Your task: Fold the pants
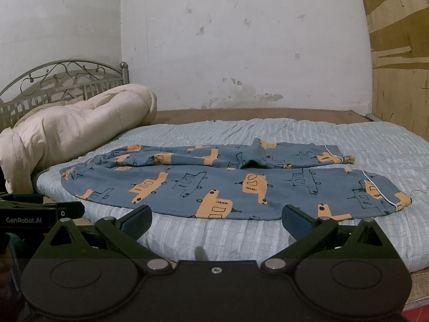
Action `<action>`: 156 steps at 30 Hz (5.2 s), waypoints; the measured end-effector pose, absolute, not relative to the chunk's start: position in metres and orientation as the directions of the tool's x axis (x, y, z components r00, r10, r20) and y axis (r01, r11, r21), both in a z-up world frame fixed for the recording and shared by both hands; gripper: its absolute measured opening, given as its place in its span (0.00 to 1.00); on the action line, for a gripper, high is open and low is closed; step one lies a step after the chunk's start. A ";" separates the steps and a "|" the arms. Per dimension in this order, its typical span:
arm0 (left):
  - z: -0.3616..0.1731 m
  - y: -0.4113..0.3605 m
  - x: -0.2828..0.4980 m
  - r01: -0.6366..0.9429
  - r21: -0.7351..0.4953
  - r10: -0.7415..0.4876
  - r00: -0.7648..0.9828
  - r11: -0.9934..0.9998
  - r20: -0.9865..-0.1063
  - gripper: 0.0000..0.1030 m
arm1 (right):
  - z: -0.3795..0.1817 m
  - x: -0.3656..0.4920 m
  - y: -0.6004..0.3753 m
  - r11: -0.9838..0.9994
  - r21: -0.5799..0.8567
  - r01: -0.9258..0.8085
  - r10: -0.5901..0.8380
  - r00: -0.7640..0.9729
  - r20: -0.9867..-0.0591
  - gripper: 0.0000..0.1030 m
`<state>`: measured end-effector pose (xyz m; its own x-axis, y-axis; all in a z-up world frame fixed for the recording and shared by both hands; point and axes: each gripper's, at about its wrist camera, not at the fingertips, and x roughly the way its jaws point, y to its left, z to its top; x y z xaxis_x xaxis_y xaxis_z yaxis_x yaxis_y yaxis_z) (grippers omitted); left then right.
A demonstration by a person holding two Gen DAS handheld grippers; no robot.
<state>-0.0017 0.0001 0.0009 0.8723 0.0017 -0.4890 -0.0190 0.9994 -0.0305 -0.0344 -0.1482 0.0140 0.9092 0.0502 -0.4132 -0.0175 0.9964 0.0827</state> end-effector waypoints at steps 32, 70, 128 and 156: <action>-0.004 0.001 -0.001 -0.022 -0.026 0.006 0.867 0.999 -0.498 1.00 | 0.013 -0.033 -0.146 0.997 0.074 -0.017 0.047 0.906 -0.420 0.99; -0.010 0.005 0.006 -0.030 -0.067 -0.012 0.829 0.997 -0.559 0.99 | 0.010 -0.028 -0.142 0.997 0.070 -0.031 0.060 0.886 -0.459 0.99; 0.067 0.055 0.200 -0.200 0.074 0.202 0.754 0.977 -0.625 1.00 | 0.066 0.185 -0.153 0.991 0.120 -0.057 0.120 0.768 -0.629 0.99; 0.011 0.085 0.315 0.031 0.254 0.144 0.757 0.967 -0.638 1.00 | 0.008 0.333 -0.192 0.845 0.045 -0.532 0.433 0.634 -0.641 0.99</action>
<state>0.3148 0.0854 0.0111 0.7567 0.1437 -0.6378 0.0310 0.9666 0.2545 0.3335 -0.1921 0.0081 0.6337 0.4332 -0.6409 -0.5322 0.8454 0.0451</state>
